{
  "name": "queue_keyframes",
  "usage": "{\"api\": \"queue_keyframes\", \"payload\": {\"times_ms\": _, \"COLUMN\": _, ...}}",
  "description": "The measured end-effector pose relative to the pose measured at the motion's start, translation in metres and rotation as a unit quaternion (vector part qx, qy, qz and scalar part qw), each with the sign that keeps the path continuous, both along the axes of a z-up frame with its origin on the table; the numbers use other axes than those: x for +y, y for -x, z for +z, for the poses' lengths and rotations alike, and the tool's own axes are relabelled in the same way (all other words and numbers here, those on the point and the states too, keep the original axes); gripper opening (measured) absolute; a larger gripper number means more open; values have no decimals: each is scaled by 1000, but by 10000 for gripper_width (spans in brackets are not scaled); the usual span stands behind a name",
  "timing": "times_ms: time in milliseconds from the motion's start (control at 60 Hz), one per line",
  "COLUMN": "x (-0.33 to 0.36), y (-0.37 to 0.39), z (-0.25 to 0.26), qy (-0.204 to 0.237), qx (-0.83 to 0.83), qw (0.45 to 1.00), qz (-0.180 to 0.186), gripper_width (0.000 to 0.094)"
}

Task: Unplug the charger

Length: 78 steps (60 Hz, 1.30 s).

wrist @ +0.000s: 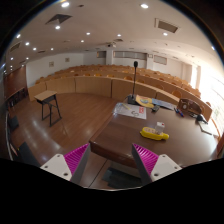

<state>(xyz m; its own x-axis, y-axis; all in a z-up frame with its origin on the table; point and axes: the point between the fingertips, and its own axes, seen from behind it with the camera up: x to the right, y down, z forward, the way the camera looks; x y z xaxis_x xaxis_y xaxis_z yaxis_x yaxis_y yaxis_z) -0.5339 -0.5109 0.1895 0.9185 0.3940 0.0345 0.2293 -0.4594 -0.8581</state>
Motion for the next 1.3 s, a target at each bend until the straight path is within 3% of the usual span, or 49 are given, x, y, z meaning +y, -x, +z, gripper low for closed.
{"api": "queue_keyframes", "payload": {"times_ms": 183, "x": -1, "y": -17, "z": -27, "qy": 20, "qx": -14, "qw": 999, "qz": -33, "gripper_width": 847}}
{"api": "queue_keyframes", "payload": {"times_ms": 283, "x": 12, "y": 3, "z": -70, "qy": 47, "qx": -19, "qw": 997, "qz": -62, "gripper_width": 851}}
{"api": "queue_keyframes", "payload": {"times_ms": 483, "x": 50, "y": -59, "z": -122, "qy": 78, "qx": -26, "qw": 986, "qz": -144, "gripper_width": 848}}
{"api": "queue_keyframes", "payload": {"times_ms": 683, "x": 164, "y": -134, "z": -121, "qy": 6, "qx": -20, "qw": 979, "qz": -201, "gripper_width": 851}}
{"api": "queue_keyframes", "payload": {"times_ms": 883, "x": 282, "y": -173, "z": -115, "qy": -48, "qx": -3, "qw": 974, "qz": -220, "gripper_width": 837}}
{"api": "queue_keyframes", "payload": {"times_ms": 1050, "x": 338, "y": -170, "z": -129, "qy": -52, "qx": 22, "qw": 976, "qz": -209, "gripper_width": 690}}
{"api": "queue_keyframes", "payload": {"times_ms": 1133, "x": 350, "y": -168, "z": -140, "qy": -45, "qx": 20, "qw": 976, "qz": -212, "gripper_width": 508}}
{"api": "queue_keyframes", "payload": {"times_ms": 1183, "x": 352, "y": -178, "z": -137, "qy": -58, "qx": 10, "qw": 971, "qz": -231, "gripper_width": 398}}
{"api": "queue_keyframes", "payload": {"times_ms": 1300, "x": 353, "y": -180, "z": -137, "qy": -55, "qx": 19, "qw": 969, "qz": -241, "gripper_width": 352}}
